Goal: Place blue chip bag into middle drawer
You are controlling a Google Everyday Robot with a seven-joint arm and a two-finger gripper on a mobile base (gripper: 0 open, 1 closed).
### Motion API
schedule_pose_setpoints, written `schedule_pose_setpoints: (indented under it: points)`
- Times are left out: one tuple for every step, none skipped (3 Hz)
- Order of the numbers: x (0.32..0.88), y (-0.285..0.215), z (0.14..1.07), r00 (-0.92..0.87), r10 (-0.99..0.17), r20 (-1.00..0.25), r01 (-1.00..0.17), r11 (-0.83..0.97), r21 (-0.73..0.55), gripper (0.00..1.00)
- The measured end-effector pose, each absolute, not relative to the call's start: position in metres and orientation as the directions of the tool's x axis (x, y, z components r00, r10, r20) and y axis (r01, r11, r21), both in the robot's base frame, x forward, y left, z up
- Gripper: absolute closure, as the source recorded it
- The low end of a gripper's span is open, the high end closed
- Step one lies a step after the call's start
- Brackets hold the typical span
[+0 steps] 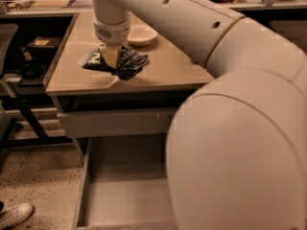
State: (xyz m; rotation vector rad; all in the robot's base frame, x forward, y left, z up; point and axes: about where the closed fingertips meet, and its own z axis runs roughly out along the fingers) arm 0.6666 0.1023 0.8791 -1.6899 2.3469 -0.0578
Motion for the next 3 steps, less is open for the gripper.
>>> schedule_pose_setpoints:
  points:
    - [0.623,0.067,0.873,-0.357,-0.923,-0.144,-0.915,0.376,-0.144,1.0]
    - [0.589,0.024,0.833,-0.455,-0.885,-0.095,-0.884,0.462,-0.071,1.0]
    - [0.589,0.024,0.833,-0.454,-0.886,-0.096,-0.884,0.461,-0.072,1.0]
